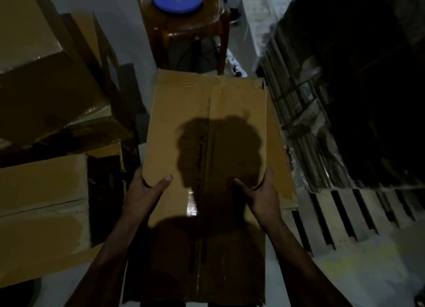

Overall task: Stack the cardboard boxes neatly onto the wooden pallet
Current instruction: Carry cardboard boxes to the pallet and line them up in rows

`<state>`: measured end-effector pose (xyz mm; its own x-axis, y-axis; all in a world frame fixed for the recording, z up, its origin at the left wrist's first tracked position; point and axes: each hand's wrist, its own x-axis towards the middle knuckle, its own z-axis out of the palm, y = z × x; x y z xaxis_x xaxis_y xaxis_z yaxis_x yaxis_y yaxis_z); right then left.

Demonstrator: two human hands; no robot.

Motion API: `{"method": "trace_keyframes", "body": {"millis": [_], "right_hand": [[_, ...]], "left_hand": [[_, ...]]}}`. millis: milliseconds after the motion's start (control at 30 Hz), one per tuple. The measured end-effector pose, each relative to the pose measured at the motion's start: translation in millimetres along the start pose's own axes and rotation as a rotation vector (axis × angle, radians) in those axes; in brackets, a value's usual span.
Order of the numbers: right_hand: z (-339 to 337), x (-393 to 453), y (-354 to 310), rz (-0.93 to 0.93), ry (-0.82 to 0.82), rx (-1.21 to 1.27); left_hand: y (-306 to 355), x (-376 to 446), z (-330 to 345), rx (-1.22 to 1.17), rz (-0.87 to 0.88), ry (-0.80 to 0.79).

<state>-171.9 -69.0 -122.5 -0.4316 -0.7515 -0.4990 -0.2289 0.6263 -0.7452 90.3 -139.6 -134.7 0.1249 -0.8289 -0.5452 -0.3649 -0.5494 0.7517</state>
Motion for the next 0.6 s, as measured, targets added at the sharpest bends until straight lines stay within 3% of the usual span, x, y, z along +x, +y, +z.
{"method": "trace_keyframes", "body": {"millis": [200,367,600], "right_hand": [[-40.9,-112.8,-20.1,-0.005,0.179,0.027],[-57.1,-208.3,-17.5,0.03,0.404,0.073],[-52.3,-338.8,-1.0,0.141,0.772,0.15]], "left_hand": [[53.2,-87.0,-43.8,0.346,0.166,-0.111],[71.8,-139.4,-63.9,0.345,0.377,-0.285],[88.4,-198.0,-59.2,0.629,0.542,-0.435]]}}
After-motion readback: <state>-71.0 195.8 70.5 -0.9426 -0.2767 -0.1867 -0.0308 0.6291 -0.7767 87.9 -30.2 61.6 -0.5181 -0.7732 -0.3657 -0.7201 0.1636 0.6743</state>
